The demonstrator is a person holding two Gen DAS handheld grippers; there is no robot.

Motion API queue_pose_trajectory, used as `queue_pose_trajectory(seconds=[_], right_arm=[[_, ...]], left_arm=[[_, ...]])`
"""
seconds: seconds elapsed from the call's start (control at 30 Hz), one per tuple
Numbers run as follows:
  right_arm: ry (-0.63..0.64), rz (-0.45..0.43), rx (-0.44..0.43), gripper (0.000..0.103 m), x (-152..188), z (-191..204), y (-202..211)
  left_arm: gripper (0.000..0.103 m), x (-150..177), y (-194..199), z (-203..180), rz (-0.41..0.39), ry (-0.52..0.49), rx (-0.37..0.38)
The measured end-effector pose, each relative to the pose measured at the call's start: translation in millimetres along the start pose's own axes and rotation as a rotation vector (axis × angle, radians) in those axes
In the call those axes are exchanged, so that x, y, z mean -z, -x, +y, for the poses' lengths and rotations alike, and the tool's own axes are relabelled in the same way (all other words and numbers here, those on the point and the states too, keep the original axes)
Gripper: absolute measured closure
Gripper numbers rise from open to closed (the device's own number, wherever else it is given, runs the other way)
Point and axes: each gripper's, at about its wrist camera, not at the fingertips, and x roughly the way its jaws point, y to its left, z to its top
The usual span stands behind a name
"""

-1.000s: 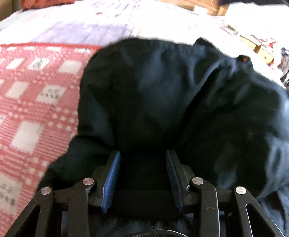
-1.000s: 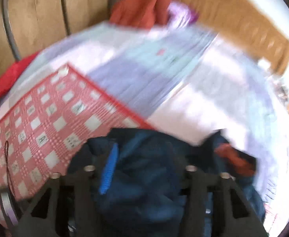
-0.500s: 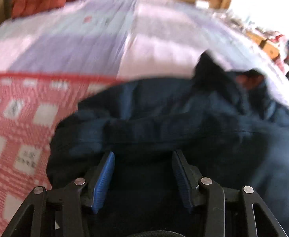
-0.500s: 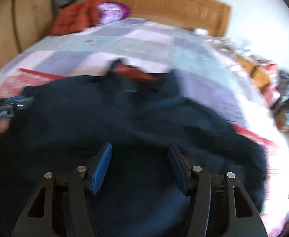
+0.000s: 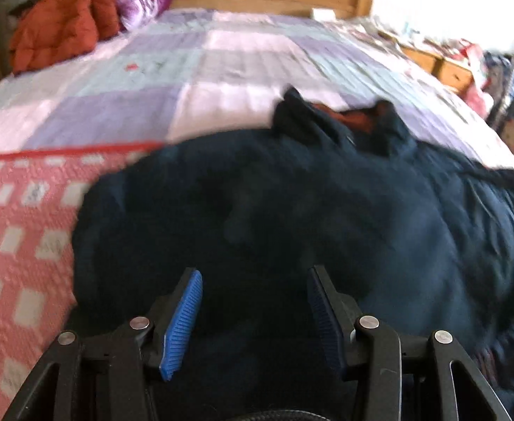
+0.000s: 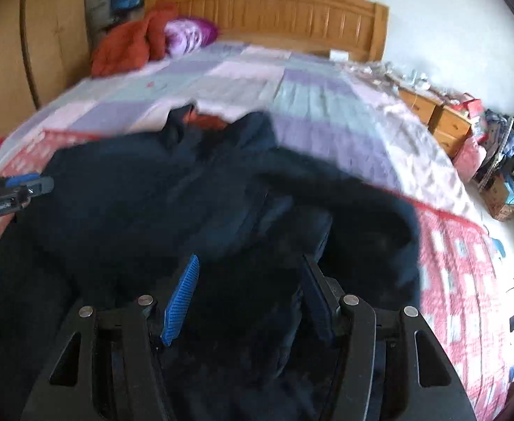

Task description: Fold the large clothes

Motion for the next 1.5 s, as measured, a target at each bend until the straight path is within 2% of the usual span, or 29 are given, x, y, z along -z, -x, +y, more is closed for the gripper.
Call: queue_pose_trajectory(seconds=[0.07, 0.1, 0.2, 0.3, 0.4, 0.47, 0.53, 0.63, 0.7, 0.83, 0.9, 0.97, 1.0, 1.03, 1.07, 1.1, 1.2, 1.3, 1.37, 1.43, 1.5], right_arm=[[-0.009, 0.056, 0.006, 0.041, 4.2, -11.9, -27.2], [-0.024, 0.082, -0.009, 0.034, 1.1, -21.3, -40.4], [-0.064, 0.096, -0.017, 0.030, -24.1, -46.6, -71.5], [-0.093, 0.096, -0.024, 0.030, -49.4, -59.3, -78.5], [-0.038, 0.075, 0.013, 0.030, -46.7, -61.2, -63.7], [-0.014, 0.068, 0.030, 0.030, -22.1, -68.7, -47.0], [-0.092, 0.068, 0.040, 0.030, 7.8, -86.5, -17.7], [-0.196, 0.032, 0.128, 0.030, 38.7, -94.4, 28.5], [-0.190, 0.032, 0.071, 0.030, 58.3, -74.1, 49.0], [-0.058, 0.093, -0.095, 0.030, 97.3, -3.3, 67.3], [0.009, 0.161, -0.092, 0.030, 125.9, 18.3, 67.6], [-0.005, 0.191, -0.066, 0.031, 155.5, 9.4, 73.7], [-0.028, 0.177, -0.068, 0.040, 167.2, -2.2, 82.5], [-0.037, 0.162, -0.044, 0.043, 180.1, -17.3, 95.7], [-0.038, 0.188, 0.027, 0.043, 191.0, -30.4, 101.6], [-0.064, 0.196, 0.034, 0.043, 202.0, -46.9, 109.7], [-0.126, 0.179, -0.016, 0.042, 216.6, -77.1, 136.0], [-0.032, 0.144, 0.015, 0.042, 218.6, -56.4, 158.9], [-0.016, 0.117, -0.037, 0.042, 220.3, -40.2, 168.0], [0.006, 0.139, -0.080, 0.042, 233.3, -23.1, 174.2], [0.034, 0.186, -0.072, 0.042, 261.3, -11.9, 181.7]], left_arm=[[0.050, 6.2, 1.5, -6.1, 0.021, 0.019, 0.007], [0.050, 8.7, 2.4, -7.7, 0.028, 0.034, 0.007], [0.050, 15.4, 10.0, -11.9, 0.026, 0.060, 0.003], [0.050, 19.4, 17.9, -15.7, 0.021, 0.047, -0.002], [0.050, 28.2, 18.6, -12.5, 0.033, 0.020, -0.022], [0.050, 36.7, 17.0, -4.1, 0.061, 0.026, -0.042], [0.050, 44.3, 19.8, 2.8, 0.076, 0.038, -0.044], [0.050, 61.1, 30.0, 4.4, 0.095, 0.045, -0.042], [0.050, 74.3, 35.3, -4.1, 0.115, 0.054, -0.023], [0.050, 110.6, 43.7, -28.4, 0.175, -0.001, 0.005], [0.050, 131.2, 50.2, -30.1, 0.194, -0.033, -0.010], [0.049, 146.4, 63.2, -25.7, 0.192, -0.065, -0.032], [0.047, 153.7, 70.1, -21.9, 0.191, -0.087, -0.051], [0.047, 162.1, 77.8, -15.9, 0.189, -0.107, -0.062], [0.045, 168.2, 83.5, -11.6, 0.187, -0.124, -0.079], [0.043, 176.7, 89.4, -5.6, 0.200, -0.141, -0.119], [0.043, 195.4, 111.0, 15.8, 0.228, -0.093, -0.163], [0.043, 211.0, 138.7, 17.7, 0.230, -0.036, -0.188], [0.043, 222.5, 152.0, 8.4, 0.234, -0.005, -0.172], [0.043, 238.6, 160.4, -4.8, 0.258, 0.012, -0.158], [0.043, 253.4, 168.4, -12.3, 0.280, 0.028, -0.158]])
